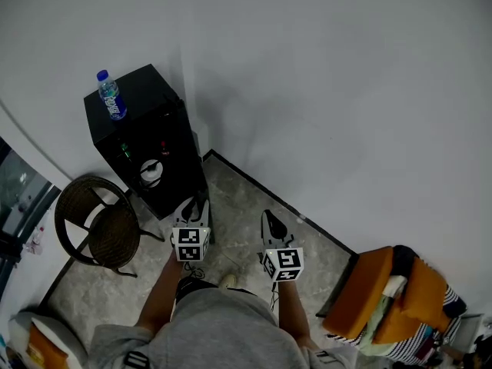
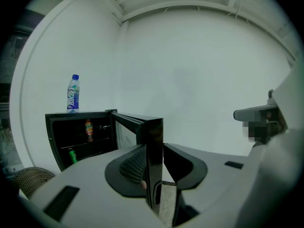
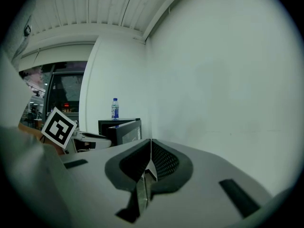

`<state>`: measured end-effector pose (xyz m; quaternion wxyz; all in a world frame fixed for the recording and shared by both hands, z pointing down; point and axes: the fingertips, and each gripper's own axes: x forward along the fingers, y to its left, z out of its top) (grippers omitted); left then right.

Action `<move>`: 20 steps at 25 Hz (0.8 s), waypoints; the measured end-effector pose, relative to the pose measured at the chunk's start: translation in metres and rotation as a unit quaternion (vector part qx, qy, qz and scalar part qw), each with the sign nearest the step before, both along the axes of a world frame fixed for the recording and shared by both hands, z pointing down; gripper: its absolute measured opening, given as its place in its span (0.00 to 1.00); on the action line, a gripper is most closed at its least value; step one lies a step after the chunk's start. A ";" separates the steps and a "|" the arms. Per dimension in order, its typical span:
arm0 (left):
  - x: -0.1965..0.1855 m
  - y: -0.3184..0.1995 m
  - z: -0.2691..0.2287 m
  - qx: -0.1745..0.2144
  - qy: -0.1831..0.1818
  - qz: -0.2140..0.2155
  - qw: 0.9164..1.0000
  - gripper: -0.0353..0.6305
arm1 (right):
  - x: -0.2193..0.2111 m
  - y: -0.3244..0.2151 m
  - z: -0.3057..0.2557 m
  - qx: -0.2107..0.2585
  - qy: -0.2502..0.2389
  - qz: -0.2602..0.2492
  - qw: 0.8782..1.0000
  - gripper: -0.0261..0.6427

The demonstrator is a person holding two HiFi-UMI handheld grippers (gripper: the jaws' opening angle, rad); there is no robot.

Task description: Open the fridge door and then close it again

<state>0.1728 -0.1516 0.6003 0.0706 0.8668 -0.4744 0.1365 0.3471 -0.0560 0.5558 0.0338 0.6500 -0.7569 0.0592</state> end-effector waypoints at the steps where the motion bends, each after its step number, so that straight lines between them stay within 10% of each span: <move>1: 0.003 0.000 0.000 -0.001 0.001 0.003 1.000 0.22 | 0.002 0.002 0.000 -0.001 0.000 0.003 1.000 0.08; 20: 0.078 -0.005 -0.001 -0.010 0.008 0.065 0.998 0.22 | 0.054 0.033 0.003 -0.006 -0.002 0.079 0.997 0.08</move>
